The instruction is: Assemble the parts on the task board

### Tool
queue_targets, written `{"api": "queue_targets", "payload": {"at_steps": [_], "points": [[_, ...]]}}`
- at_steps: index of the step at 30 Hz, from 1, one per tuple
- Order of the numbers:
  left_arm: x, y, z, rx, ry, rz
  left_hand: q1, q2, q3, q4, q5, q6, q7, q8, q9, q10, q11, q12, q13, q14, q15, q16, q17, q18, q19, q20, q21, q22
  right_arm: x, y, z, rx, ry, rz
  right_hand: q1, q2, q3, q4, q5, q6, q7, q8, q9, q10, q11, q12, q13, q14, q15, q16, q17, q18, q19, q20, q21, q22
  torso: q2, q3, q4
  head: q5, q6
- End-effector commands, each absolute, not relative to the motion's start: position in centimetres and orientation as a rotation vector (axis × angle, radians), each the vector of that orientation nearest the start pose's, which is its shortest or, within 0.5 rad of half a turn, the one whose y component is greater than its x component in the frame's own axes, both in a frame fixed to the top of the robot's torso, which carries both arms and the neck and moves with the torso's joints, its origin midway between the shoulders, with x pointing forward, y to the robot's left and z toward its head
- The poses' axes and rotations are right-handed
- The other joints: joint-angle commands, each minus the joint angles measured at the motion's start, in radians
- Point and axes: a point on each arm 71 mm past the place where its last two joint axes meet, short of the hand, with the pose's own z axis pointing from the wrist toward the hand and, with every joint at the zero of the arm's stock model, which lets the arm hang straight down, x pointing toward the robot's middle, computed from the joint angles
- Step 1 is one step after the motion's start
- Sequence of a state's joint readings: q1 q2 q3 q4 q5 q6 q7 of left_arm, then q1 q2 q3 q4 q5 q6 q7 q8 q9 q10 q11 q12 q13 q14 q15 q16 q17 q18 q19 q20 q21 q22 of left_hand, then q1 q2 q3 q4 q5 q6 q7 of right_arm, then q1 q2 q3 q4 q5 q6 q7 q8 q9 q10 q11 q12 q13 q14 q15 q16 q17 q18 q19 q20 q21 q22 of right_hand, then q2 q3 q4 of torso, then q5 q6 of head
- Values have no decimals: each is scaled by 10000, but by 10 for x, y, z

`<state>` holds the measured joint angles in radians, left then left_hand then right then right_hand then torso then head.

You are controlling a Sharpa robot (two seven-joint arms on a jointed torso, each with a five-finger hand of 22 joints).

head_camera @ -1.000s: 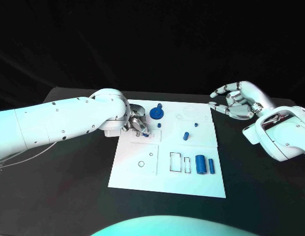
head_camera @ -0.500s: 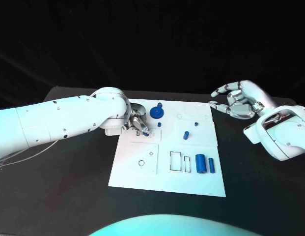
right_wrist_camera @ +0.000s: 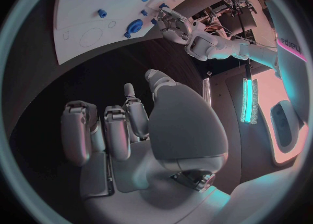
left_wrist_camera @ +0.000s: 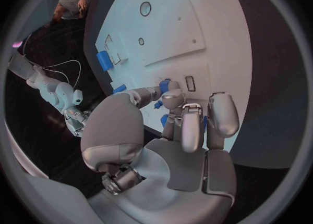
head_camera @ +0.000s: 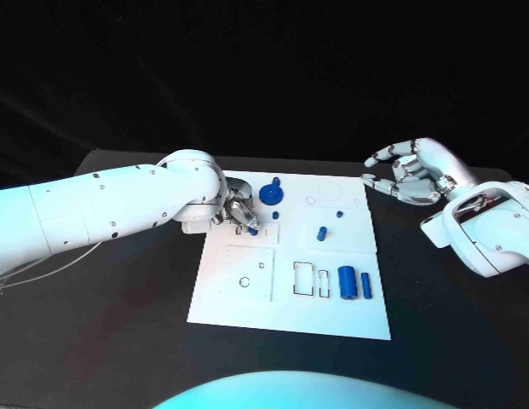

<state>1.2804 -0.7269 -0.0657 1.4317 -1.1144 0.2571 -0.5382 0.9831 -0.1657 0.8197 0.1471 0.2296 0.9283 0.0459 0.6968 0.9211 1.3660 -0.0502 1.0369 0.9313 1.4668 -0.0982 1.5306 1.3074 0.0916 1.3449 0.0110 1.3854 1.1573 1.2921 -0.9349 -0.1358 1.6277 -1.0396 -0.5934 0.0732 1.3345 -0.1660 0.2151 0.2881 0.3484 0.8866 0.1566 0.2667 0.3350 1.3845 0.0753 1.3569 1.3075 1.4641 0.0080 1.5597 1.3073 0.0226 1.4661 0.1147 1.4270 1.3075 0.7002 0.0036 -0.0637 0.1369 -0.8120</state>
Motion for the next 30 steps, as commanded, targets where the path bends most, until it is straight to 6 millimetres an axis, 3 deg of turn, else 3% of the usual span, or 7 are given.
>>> {"api": "queue_targets", "payload": {"at_steps": [1,22,25,30], "points": [[496,181,-211,-128,23942,-3544,-145,-15,784,-842,-13,357,-319,-32,-36,44,-38,22,4,869,-61,55,1923,-72,83,-3,44,46,470,-221,-152,1766,14695,8975,-108,15,-24,25,-1,-41,0,59,12,2,-19,-39,679,978,-73,-42,2303,119,359,-102,-4,1782,2,-8,-1,8,4],[496,181,-212,-63,24081,-3509,-213,-10,719,-837,51,439,-373,-1,-62,88,-80,73,24,889,-86,96,2003,-87,129,-25,76,122,470,-221,-153,1765,14704,8968,-108,15,-24,25,-1,-41,0,59,12,2,-19,-39,679,978,-73,-42,2303,119,359,-102,-4,1782,1,-8,-3,3,-17],[496,181,-212,-87,24055,-3521,-85,262,944,-975,225,496,-396,10,-110,110,-111,48,-51,891,-119,104,2013,-91,147,-60,86,144,470,-221,-153,1764,14701,8970,-140,24,-24,22,-14,-43,-4,68,13,17,-22,-26,689,976,-76,-46,2295,118,362,-103,-2,1784,4,-9,-2,4,-25],[496,180,-212,-137,24080,-3590,-98,413,1101,-1179,784,580,-394,34,-167,152,-113,21,-148,898,-126,123,2044,-110,198,-78,127,231,470,-221,-153,1765,14699,8968,-140,24,-24,22,-14,-43,-4,68,13,17,-22,-26,689,976,-76,-46,2295,118,362,-103,-2,1784,1,-7,-2,17,-41]]}}
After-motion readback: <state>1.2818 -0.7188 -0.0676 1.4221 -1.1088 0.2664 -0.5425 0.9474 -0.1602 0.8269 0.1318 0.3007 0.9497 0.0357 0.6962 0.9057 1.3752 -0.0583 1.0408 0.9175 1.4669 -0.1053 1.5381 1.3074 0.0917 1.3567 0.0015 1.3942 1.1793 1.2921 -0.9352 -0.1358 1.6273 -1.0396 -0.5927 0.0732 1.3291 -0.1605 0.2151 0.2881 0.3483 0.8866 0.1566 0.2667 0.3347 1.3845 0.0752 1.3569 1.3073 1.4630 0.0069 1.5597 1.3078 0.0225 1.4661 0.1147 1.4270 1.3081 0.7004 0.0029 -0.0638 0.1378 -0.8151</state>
